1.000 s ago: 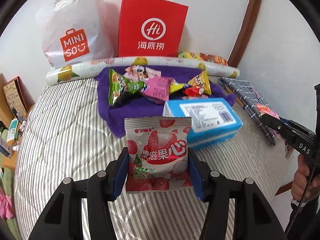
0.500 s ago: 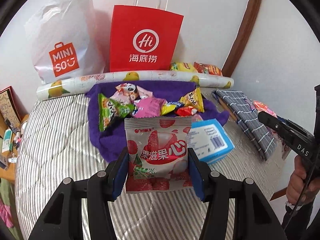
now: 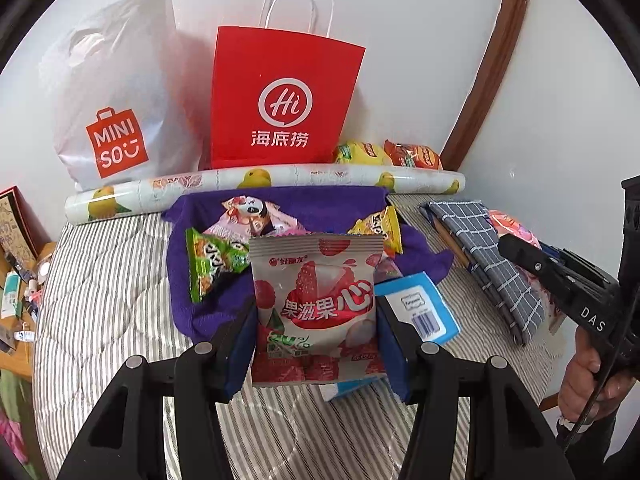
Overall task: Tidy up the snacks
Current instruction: 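Carry the ice-pop packet and lychee jelly packet in both tools over the purple towel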
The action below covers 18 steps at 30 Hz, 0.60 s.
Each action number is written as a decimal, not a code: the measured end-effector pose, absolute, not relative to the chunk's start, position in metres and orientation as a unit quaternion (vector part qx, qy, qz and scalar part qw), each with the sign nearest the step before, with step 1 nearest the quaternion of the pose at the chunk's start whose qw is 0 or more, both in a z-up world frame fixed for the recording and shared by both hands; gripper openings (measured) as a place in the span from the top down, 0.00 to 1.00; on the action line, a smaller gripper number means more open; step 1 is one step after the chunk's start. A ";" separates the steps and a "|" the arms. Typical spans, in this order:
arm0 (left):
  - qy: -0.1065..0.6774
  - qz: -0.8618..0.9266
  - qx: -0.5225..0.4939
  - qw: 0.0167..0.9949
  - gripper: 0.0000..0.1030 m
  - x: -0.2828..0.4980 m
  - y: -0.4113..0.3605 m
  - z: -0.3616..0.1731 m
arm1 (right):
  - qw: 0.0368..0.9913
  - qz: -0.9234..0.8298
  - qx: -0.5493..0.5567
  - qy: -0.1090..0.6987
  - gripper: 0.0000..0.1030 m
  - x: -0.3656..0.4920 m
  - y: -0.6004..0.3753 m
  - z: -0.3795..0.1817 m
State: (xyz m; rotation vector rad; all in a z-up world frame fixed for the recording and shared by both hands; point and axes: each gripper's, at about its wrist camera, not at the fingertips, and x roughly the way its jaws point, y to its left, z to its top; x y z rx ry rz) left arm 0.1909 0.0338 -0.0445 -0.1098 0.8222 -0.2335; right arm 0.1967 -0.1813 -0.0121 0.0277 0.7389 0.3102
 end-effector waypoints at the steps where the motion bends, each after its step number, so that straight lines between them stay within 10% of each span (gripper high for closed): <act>1: 0.398 -0.113 -0.053 0.909 0.48 0.192 0.033 -0.044 | 0.921 0.152 0.014 0.359 0.77 0.198 -0.181 -0.012; 18: 0.386 -0.126 -0.060 0.912 0.48 0.222 0.027 -0.024 | 0.923 0.157 0.029 0.349 0.77 0.230 -0.184 -0.002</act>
